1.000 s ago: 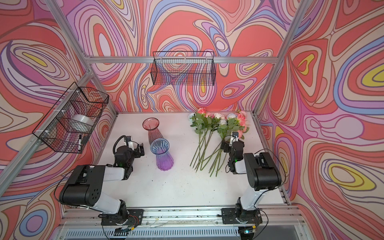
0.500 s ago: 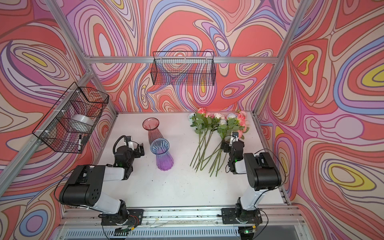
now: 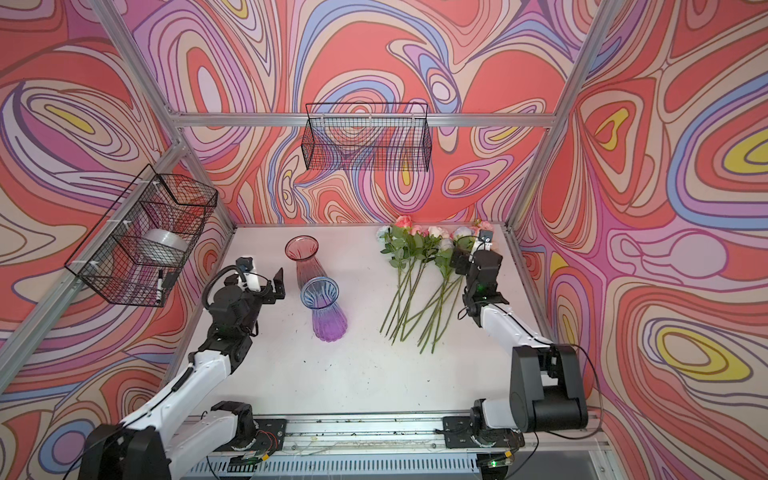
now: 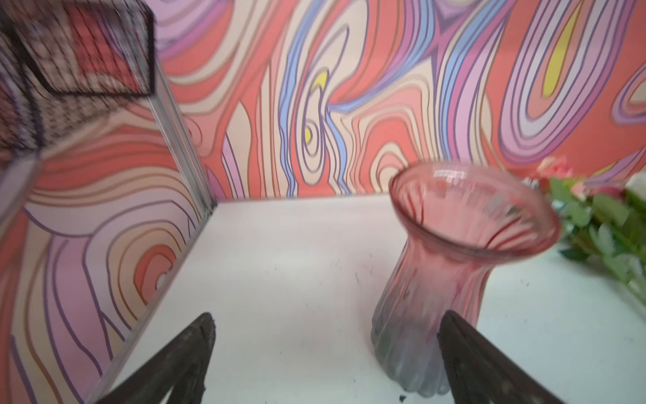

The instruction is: Arrange the flowers into the vase

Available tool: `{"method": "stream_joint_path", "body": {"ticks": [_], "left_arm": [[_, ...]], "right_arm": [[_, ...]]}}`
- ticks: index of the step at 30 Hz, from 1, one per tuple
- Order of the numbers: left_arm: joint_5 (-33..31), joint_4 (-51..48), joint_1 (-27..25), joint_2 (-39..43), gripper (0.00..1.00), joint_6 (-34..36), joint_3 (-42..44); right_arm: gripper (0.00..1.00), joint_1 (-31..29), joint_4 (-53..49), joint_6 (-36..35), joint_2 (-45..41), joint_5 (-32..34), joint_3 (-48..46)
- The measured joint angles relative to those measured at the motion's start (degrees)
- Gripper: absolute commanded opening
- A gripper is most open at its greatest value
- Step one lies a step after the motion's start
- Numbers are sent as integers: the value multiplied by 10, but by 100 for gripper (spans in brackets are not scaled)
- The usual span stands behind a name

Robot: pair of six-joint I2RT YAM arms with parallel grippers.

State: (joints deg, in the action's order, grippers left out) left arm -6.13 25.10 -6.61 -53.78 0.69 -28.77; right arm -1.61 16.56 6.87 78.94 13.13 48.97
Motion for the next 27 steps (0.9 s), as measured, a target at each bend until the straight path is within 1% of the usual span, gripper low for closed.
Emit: {"method": "stream_joint_path", "body": {"ticks": [2,3,4,5,6,7,8,11,12,14,16,18,21,25,27], "left_arm": [[0,-55,0,54,100,-25,-37],[-4,-78,0,71,100,-43,-51],[-19,-118,-1,94,100,-84,-73],[-37,-162,-1,111,100,-128,-94],[-52,-197,-1,125,100,-163,-111],[-70,-233,-1,145,100,-193,-126],[-83,-254,-1,162,100,-208,-131],[-105,-295,-1,224,100,-233,-124],[-113,-309,-1,235,100,-241,-124],[-127,-348,-1,232,100,-258,-138],[-129,-385,-1,204,100,-270,-161],[-125,-413,-1,168,100,-280,-187],[-102,-437,1,112,100,-285,-226],[-37,-452,12,37,100,-295,-284],[3,-454,19,-1,99,-299,-317]], "right_arm": [[98,-1,-117,52,-8,12,100],[98,-1,-155,75,-9,16,137],[84,-1,-201,115,-10,18,176],[68,1,-234,144,-13,13,199],[55,1,-258,160,-15,0,212],[47,2,-287,177,-15,-23,223],[43,3,-313,194,-12,-43,231],[41,-1,-390,231,9,-97,255],[41,-7,-418,242,19,-108,266],[42,-34,-471,255,39,-116,292],[44,-73,-510,261,51,-118,319],[45,-127,-544,266,67,-120,354],[46,-218,-579,271,100,-120,406],[46,-324,-616,277,158,-117,468],[47,-362,-631,280,185,-115,495]]}}
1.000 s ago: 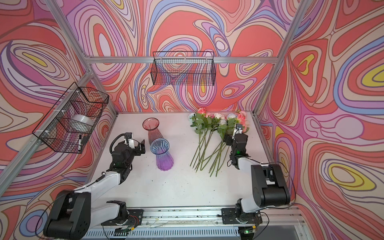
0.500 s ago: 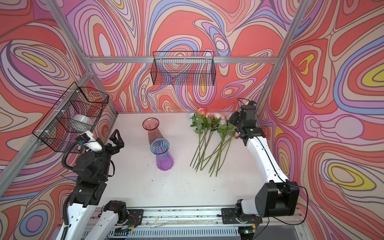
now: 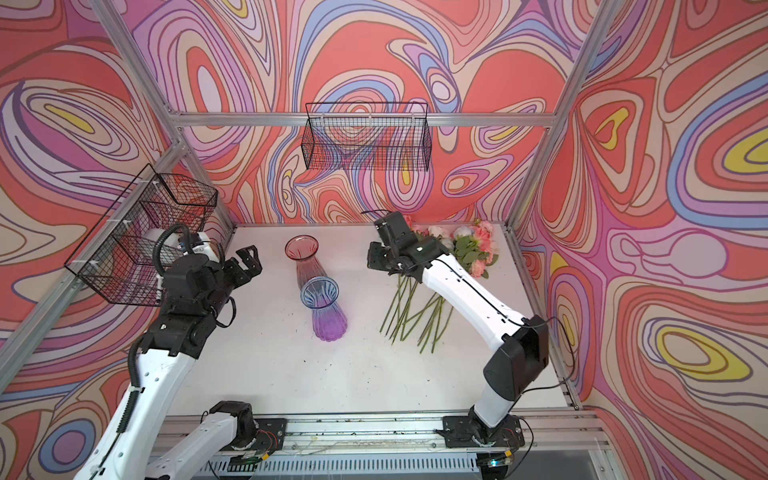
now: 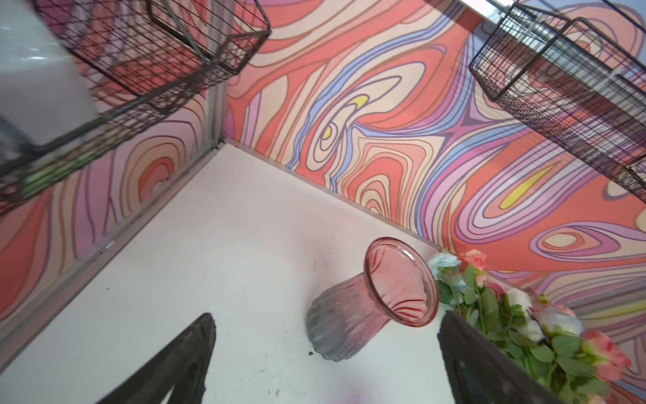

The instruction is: Arrange the flowers into the vase

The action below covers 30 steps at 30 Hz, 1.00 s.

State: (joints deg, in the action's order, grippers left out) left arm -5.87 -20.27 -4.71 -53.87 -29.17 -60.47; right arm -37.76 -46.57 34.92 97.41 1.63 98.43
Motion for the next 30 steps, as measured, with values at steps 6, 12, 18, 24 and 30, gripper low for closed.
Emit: {"method": "stream_joint_path", "body": {"ticks": [6,12,18,24,30], "left_arm": [[86,0,11,-59,98,-13,-30],[129,10,21,-55,97,-33,21],[151,19,21,-55,96,-43,32],[157,21,21,-55,95,-49,37],[162,25,21,-55,94,-52,40]], "right_arm": [[48,-78,-44,7,56,0,85],[47,-116,-87,7,98,-6,139],[45,-128,-122,6,130,-11,164],[35,-133,-134,5,142,-10,162],[25,-133,-134,5,143,3,160]]}}
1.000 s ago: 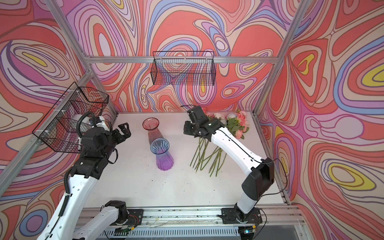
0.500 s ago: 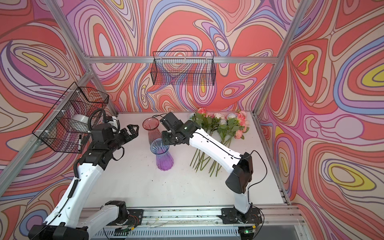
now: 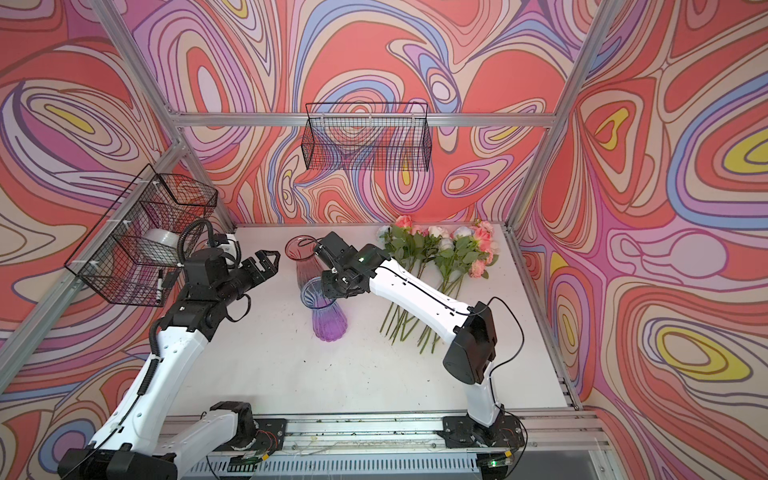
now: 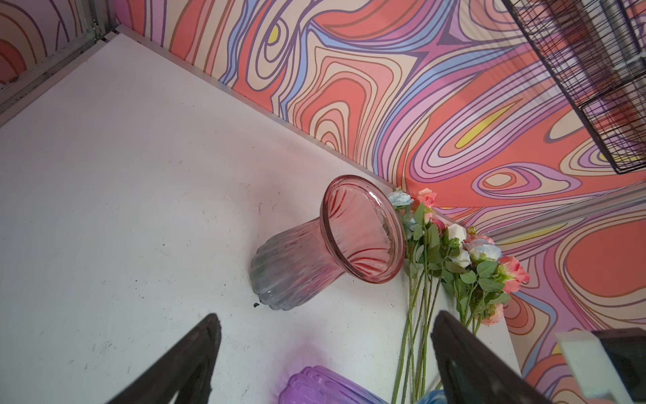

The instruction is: Arrange the flowers into the vase

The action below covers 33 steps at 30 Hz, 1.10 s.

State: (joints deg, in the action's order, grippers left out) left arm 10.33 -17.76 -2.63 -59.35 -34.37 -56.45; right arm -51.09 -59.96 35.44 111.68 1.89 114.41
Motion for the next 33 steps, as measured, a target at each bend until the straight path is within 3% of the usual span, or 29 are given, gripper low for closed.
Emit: {"method": "stream_joint_path", "body": {"ticks": [12,21,33], "left_arm": [[0,0,0,0,94,0,0],[7,1,0,0,94,0,0],[32,9,0,-5,94,1,0]], "right_arm": [[0,-3,28,7,1,13,-11],[0,26,57,6,-13,2,-41],[0,149,100,-15,-59,-8,-113]]}}
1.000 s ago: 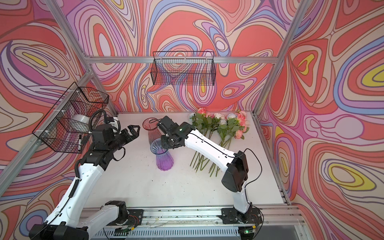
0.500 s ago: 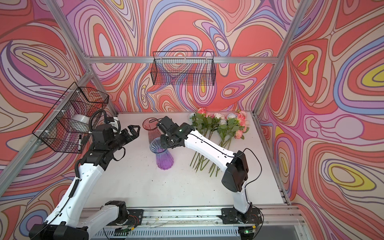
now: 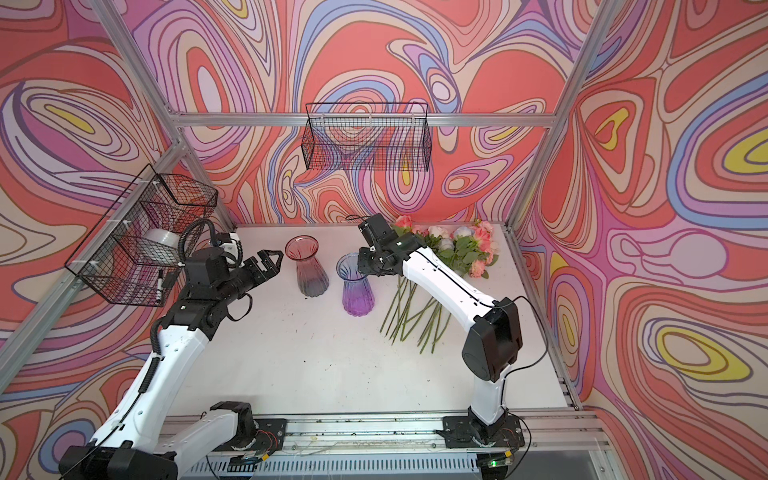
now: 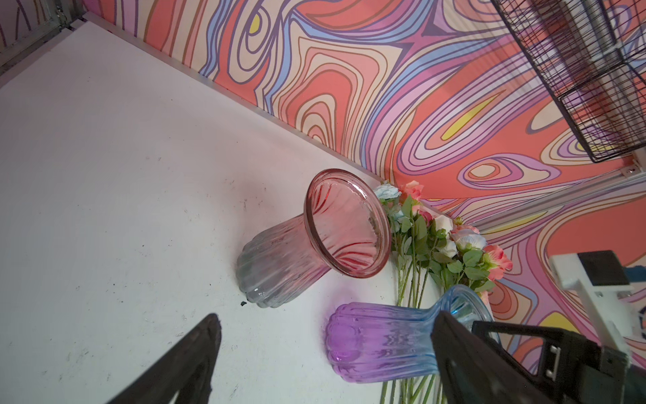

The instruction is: Arrange the flowers into the vase

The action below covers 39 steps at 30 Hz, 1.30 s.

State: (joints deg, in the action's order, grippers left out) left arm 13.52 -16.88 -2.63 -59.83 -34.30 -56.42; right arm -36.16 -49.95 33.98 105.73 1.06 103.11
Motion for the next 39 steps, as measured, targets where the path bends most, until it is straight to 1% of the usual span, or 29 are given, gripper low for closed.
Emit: {"method": "stream_joint_path", "body": {"ticks": [5,11,18,20,21,24,27,30,35,38,39], "left_arm": [[6,0,0,0,94,1,1],[23,11,0,0,94,2,3],[66,39,0,1,94,2,8],[78,45,0,1,94,2,9],[84,48,0,1,94,2,9],[100,57,0,1,95,2,11],[110,63,0,1,95,2,11],[120,70,0,1,95,7,11],[129,71,0,0,95,13,8],[135,64,0,-2,91,16,-10],[135,61,0,-3,90,17,-18]], "right_arm": [[0,30,22,-9,-2,-17,-9],[0,35,30,-21,0,-32,-9],[0,40,45,-26,6,-52,-9],[5,40,46,-27,6,-53,-9],[11,40,46,-28,6,-54,-9],[23,40,44,-31,6,-54,-8],[32,40,35,-36,12,-53,-6],[35,41,23,-38,13,-51,0],[36,49,16,-45,11,-43,12],[35,55,11,-51,-1,-39,12],[32,58,9,-56,-9,-35,12]]}}
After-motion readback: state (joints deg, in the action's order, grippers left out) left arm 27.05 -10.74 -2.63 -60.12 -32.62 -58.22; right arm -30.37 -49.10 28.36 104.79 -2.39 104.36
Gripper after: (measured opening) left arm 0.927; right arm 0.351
